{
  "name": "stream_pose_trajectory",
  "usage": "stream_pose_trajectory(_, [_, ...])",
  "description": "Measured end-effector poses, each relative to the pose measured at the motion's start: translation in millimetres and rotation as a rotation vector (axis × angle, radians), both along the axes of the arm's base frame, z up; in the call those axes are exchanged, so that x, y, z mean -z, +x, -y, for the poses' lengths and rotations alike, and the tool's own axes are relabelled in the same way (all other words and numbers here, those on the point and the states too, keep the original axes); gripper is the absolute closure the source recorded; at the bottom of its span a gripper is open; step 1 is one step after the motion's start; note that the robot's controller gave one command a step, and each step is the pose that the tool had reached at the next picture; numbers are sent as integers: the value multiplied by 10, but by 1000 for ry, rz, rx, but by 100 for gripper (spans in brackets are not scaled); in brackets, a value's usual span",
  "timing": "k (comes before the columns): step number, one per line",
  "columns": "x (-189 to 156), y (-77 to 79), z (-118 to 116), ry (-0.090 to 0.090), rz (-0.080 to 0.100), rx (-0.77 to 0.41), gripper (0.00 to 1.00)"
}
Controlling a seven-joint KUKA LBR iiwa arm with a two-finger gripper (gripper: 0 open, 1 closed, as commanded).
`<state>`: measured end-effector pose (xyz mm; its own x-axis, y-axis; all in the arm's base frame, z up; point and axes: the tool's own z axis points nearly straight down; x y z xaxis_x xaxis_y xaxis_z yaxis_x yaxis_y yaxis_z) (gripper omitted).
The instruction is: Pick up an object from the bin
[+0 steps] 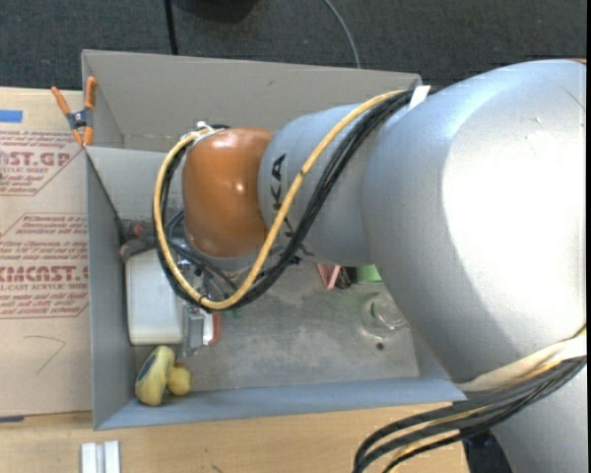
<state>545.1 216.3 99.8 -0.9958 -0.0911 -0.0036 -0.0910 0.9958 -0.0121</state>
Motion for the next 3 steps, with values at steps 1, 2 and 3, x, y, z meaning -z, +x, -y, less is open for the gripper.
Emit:
stream_pose_trajectory(1, [-7, 19, -432, 9, 12, -2, 0])
stream_pose_trajectory(2, [27, -64, -423, 10, 10, -42, 0])
stream_pose_trajectory(3, [-106, -295, -215, 6, 7, -213, 0])
